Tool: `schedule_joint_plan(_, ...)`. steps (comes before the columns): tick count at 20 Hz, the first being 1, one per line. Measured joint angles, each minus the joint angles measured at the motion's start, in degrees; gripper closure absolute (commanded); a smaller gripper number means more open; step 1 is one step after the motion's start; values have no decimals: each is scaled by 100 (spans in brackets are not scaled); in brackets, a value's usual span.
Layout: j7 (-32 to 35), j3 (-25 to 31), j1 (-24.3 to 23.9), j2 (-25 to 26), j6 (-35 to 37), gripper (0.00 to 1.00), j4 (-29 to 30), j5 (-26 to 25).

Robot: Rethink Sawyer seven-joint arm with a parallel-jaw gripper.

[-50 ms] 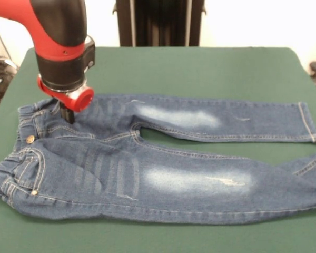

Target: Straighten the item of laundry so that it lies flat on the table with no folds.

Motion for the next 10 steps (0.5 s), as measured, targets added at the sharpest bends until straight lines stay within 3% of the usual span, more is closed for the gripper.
schedule_joint_plan(10, 0, -99, 12, 87, 218, 100, -120, 348)
